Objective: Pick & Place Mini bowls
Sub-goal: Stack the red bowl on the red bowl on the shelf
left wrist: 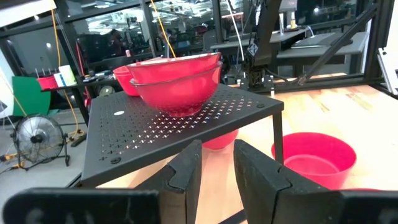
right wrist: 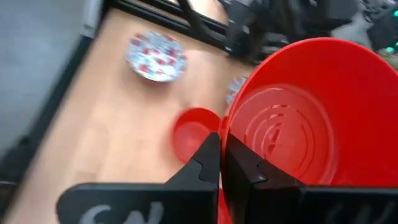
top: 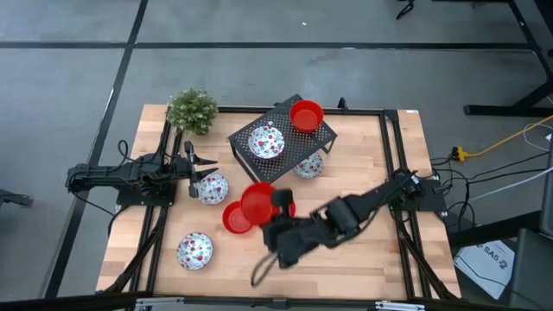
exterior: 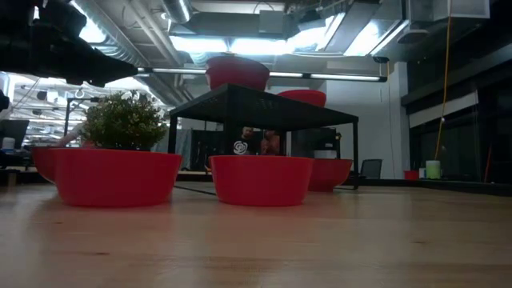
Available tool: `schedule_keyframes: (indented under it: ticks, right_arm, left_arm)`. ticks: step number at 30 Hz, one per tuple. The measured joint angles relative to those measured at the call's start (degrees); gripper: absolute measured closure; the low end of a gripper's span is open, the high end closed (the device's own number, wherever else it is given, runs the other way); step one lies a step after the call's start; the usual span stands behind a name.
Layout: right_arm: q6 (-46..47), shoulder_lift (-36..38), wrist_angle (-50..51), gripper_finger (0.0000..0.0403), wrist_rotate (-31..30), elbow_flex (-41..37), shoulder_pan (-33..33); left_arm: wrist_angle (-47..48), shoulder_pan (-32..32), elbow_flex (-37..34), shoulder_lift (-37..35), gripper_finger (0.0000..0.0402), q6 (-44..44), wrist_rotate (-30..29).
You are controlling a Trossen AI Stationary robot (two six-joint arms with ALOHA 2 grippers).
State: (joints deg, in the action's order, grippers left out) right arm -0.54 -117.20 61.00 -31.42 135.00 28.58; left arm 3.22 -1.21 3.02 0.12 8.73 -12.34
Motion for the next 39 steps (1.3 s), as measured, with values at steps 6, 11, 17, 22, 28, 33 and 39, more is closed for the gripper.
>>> schedule_keyframes:
  ticks: [6, 11, 17, 22, 28, 33, 39]
  right_arm:
    - [-3.47, 1.72, 2.17, 0.0393, 0.44, 0.0, -5.01]
    - [-5.05, 3.23, 4.4, 0.0393, 0.88, 0.0, -9.31]
    - [-5.57, 4.95, 9.21, 0.0393, 0.98, 0.0, -14.44]
    - [-5.98, 6.19, 11.14, 0.0393, 1.02, 0.0, -18.55]
    - [-6.04, 6.81, 12.69, 0.0393, 0.86, 0.0, -23.45]
    - [-5.54, 6.89, 14.28, 0.0393, -0.52, 0.0, -26.76]
    - [-4.66, 6.96, 14.99, 0.0393, -0.48, 0.0, -30.57]
  left_arm:
    - [-0.02, 0.0, 0.0, 0.0, 0.0313, 0.0, 0.0]
    - [0.0, 0.0, 0.0, 0.0, 0.0313, 0.0, 0.0]
    - [-0.01, -0.01, 0.0, 0.02, 0.0313, 0.0, 0.0]
    - [0.0, 0.0, 0.0, 0.01, 0.0313, 0.0, 0.02]
    - [0.0, -0.02, 0.0, 0.01, 0.0313, 0.0, -0.02]
    - [-0.01, 0.0, 0.0, 0.0, 0.0313, 0.0, -0.04]
    - [0.0, -0.02, 0.0, 0.0, 0.0313, 0.0, -0.02]
